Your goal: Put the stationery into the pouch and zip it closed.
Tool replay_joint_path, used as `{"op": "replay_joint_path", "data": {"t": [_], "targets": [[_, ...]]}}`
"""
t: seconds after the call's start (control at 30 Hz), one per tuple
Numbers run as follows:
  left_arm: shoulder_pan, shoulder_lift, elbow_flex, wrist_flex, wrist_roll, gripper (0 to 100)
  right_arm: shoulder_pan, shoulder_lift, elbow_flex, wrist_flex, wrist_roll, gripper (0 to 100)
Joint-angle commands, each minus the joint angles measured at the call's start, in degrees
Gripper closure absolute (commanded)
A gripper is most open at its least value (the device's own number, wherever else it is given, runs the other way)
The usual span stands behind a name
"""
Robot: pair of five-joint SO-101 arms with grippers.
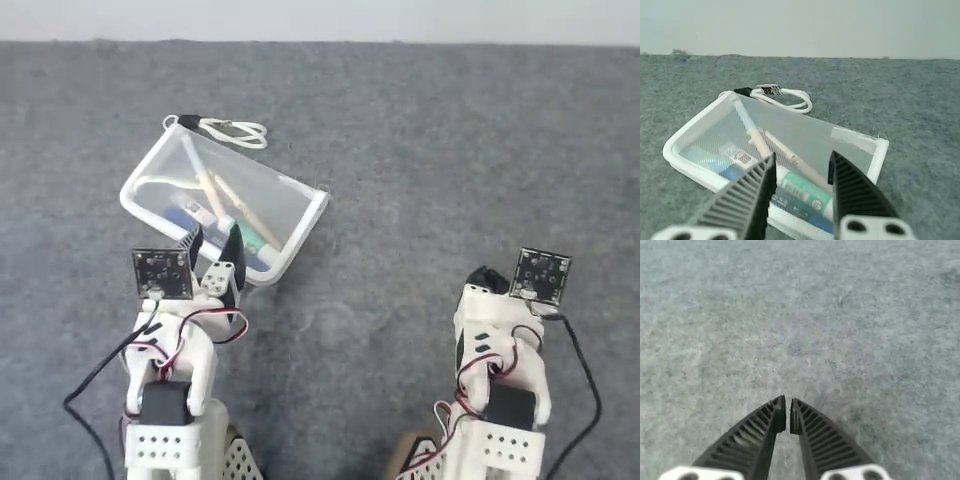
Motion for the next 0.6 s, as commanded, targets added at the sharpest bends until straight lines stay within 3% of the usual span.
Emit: {"op": "replay_joint_path", "data": {"t": [0.0, 0.37, 0.57], "targets": [[-0.2, -0.9, -0.7, 4.0, -0.2, 84, -0.8, 0.6, 1.0, 3.4, -0.5, 99.2], [-0.3, -0.8, -0.7, 20.7, -0.2, 84, -0.4, 0.6, 1.0, 21.1, -0.1, 99.2], [-0.4, -1.0, -0.7, 30.4, 0.1, 84, -0.4, 0.5, 1.0, 21.7, -0.1, 99.2]]}}
